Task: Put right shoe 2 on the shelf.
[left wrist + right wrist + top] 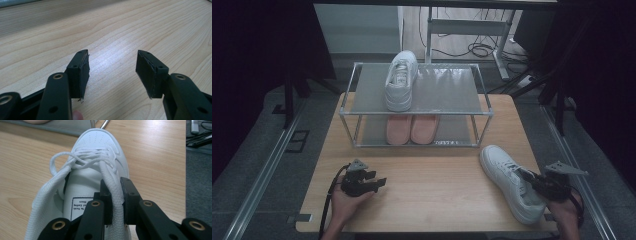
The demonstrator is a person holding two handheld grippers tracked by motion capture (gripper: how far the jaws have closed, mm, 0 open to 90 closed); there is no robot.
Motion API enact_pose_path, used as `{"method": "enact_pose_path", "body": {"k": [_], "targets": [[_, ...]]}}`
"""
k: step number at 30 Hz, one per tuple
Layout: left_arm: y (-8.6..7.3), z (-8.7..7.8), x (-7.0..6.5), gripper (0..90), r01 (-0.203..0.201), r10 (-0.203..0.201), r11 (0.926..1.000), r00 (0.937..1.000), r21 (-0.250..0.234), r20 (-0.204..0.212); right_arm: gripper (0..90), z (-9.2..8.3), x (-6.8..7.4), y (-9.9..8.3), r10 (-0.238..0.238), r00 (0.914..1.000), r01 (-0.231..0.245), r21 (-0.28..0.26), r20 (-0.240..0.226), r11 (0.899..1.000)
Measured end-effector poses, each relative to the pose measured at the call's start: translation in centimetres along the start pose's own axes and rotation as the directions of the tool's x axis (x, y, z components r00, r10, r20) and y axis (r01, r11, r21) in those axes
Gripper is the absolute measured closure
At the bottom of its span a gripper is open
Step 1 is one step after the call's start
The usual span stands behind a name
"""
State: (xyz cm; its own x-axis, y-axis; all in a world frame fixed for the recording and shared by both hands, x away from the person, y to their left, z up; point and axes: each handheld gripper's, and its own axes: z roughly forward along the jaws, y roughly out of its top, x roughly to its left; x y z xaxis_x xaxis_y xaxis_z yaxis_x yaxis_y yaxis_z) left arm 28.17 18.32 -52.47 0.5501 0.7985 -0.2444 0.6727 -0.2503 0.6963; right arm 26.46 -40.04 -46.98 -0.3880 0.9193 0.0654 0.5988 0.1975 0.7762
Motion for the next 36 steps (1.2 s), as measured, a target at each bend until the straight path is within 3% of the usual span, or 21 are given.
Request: {"method": "enact_pose_path", "body": {"k": [4,13,22,27,36], "targets": [[0.0,0.1,0.0,45.1,0.0,0.0,1.0,1.0,0.004,-0.001,81.7,-0.1,0.0,0.0,0.027,0.9993,-0.028,-0.02,-0.024,0.999],[0.0,-0.1,0.1,45.1,0.001,-0.001,1.0,1.0,-0.002,0.0,82.0,-1.4,1.0,0.9,0.03,0.9963,-0.037,-0.09,-0.081,0.995],[0.0,0.0,0.1,45.1,-0.001,0.001,1.0,1.0,0.0,0.001,81.9,-2.1,2.8,1.8,0.001,0.9872,-0.023,-0.135,-0.159,0.991],[0.0,0.1,0.0,45.1,-0.002,0.002,1.0,1.0,0.004,0.0,81.9,-1.9,3.5,2.2,0.02,0.9783,-0.055,-0.163,-0.206,0.985],[0.0,0.0,0.1,45.1,0.001,-0.001,1.0,1.0,0.0,0.003,81.9,-1.3,5.1,3.2,0.013,0.9782,-0.051,-0.18,-0.207,0.982]]}}
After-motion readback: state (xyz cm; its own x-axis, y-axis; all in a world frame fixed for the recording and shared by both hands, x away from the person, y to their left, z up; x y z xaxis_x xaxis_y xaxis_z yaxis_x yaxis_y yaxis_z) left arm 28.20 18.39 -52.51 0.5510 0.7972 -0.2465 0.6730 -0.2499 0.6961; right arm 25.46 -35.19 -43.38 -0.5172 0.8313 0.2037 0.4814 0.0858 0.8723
